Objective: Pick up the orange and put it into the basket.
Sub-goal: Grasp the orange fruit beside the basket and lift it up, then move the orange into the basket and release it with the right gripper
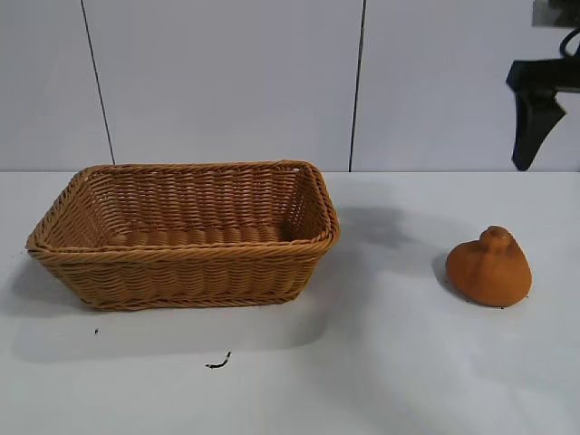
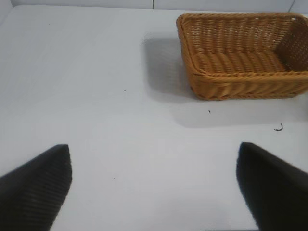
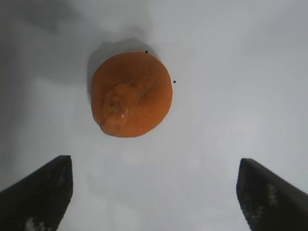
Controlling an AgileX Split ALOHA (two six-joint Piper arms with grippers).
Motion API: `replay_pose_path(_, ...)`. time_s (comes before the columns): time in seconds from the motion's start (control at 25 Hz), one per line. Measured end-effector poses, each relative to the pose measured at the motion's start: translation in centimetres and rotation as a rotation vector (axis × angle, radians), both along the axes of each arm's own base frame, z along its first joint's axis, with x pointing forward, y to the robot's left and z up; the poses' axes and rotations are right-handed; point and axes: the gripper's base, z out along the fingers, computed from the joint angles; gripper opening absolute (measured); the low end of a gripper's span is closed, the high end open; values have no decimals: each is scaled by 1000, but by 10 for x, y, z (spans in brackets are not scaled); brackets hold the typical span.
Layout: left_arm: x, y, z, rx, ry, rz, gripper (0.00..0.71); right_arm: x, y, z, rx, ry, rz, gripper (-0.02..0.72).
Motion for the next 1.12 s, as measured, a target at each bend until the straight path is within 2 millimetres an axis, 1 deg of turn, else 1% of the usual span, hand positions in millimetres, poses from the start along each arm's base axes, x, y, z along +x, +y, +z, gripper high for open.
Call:
replay_pose_path(0.08, 0, 0, 0, 0, 0, 0, 666, 1, 5, -17, -3, 36, 3, 631)
replay_pose_path(0.16, 0, 0, 0, 0, 0, 0, 666, 2, 5, -31, -9, 71, -21, 631)
replay_pose_path(0.28, 0, 0, 0, 0, 0, 0, 666, 3, 4, -38, -29, 82, -43, 619)
replay_pose_path(0.36, 0, 0, 0, 0, 0, 0, 666, 4, 3, -38, -34, 65, -47, 571)
replay_pose_path(0.44, 0, 0, 0, 0, 0, 0, 666, 5, 3, -38, -36, 60, -50, 484)
replay_pose_path(0.48, 0, 0, 0, 0, 0, 0, 666, 5, 3, -39, -37, 61, -50, 410)
replay_pose_path(0.6, 0, 0, 0, 0, 1, 0, 666, 7, 3, -33, -41, 76, -50, 95)
replay_pose_path(0.64, 0, 0, 0, 0, 1, 0, 666, 9, 3, -27, -42, 78, -45, 41)
replay_pose_path(0.76, 0, 0, 0, 0, 1, 0, 666, 18, 4, -2, -42, 55, -22, 37)
replay_pose_path(0.84, 0, 0, 0, 0, 1, 0, 666, 26, 5, 27, -36, 1, -16, 37)
replay_pose_path(1.0, 0, 0, 0, 0, 1, 0, 666, 39, 6, 94, -17, -154, -17, 37)
replay_pose_path(1.08, 0, 0, 0, 0, 1, 0, 666, 42, 8, 114, 2, -211, -19, 37)
replay_pose_path(1.12, 0, 0, 0, 0, 1, 0, 666, 43, 9, 120, 13, -228, -21, 37)
